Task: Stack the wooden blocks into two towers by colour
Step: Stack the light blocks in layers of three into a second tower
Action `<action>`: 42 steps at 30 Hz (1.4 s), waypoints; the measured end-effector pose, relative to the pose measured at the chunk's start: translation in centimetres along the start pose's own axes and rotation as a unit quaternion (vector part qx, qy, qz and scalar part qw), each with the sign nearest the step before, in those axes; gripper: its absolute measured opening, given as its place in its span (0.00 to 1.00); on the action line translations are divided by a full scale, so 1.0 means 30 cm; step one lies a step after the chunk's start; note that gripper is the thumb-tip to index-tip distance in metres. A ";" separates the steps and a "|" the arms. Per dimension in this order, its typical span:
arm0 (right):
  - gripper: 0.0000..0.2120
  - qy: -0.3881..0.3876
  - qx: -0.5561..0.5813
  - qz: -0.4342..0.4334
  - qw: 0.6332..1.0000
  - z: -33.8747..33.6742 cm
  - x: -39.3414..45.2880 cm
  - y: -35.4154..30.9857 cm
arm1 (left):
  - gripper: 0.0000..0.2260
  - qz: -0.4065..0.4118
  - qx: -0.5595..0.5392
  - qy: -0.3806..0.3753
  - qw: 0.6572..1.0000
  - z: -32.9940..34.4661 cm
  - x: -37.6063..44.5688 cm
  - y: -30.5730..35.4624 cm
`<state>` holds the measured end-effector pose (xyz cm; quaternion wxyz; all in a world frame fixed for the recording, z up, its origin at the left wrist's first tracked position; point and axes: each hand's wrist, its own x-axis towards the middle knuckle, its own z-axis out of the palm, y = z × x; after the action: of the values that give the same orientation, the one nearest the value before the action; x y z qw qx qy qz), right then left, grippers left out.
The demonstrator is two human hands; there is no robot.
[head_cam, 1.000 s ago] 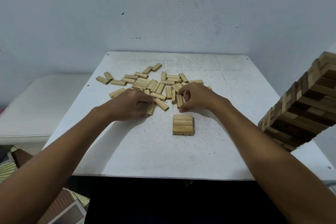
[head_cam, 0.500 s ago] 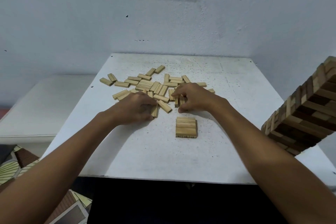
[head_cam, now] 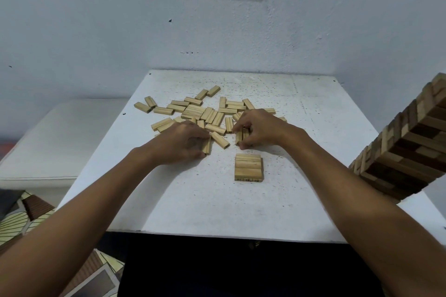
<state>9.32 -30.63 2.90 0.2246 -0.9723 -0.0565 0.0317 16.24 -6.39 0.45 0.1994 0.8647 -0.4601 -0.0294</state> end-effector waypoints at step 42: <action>0.23 0.005 0.113 -0.089 0.990 0.226 -0.377 -0.262 | 0.25 -0.069 -0.111 0.046 0.990 0.060 -0.443 0.199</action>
<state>-3.24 -22.07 0.68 0.3351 -0.9319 -0.1381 0.0133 3.50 0.78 -0.73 0.3125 0.8673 -0.3837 -0.0544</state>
